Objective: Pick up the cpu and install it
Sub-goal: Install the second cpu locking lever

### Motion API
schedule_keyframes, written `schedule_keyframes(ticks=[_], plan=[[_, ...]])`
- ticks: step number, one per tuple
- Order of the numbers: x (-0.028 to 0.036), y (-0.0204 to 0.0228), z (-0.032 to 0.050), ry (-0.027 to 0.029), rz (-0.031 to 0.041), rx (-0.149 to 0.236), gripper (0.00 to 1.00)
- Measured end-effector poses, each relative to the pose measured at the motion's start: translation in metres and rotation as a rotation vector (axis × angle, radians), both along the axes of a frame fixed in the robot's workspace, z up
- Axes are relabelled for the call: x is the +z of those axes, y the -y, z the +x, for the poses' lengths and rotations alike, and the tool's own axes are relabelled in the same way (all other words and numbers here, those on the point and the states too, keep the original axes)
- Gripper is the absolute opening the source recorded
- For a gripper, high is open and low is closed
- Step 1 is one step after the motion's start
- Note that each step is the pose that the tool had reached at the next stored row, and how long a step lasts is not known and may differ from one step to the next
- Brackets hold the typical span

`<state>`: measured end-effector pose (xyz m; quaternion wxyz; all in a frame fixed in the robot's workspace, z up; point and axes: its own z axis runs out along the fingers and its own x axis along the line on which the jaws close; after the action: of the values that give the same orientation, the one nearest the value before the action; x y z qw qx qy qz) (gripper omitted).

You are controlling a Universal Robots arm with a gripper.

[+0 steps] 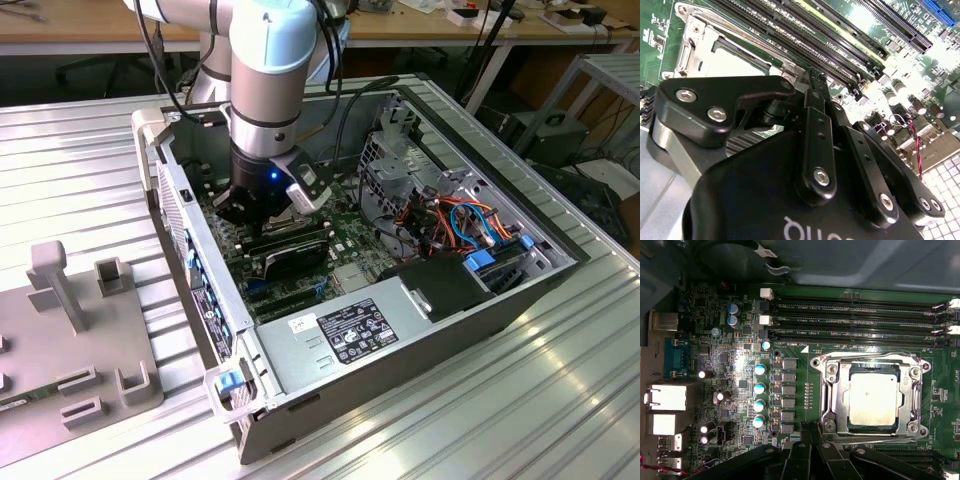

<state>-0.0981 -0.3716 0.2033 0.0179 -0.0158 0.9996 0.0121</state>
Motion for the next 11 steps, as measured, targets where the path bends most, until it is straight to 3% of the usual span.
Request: schedule_keyframes(ticks=[7, 11], plan=[[0.0115, 0.0, 0.0, -0.0001, -0.0023, 0.0, 0.11], [0.0143, 0.0, 0.0, 0.0004, -0.0022, 0.0, 0.11]])
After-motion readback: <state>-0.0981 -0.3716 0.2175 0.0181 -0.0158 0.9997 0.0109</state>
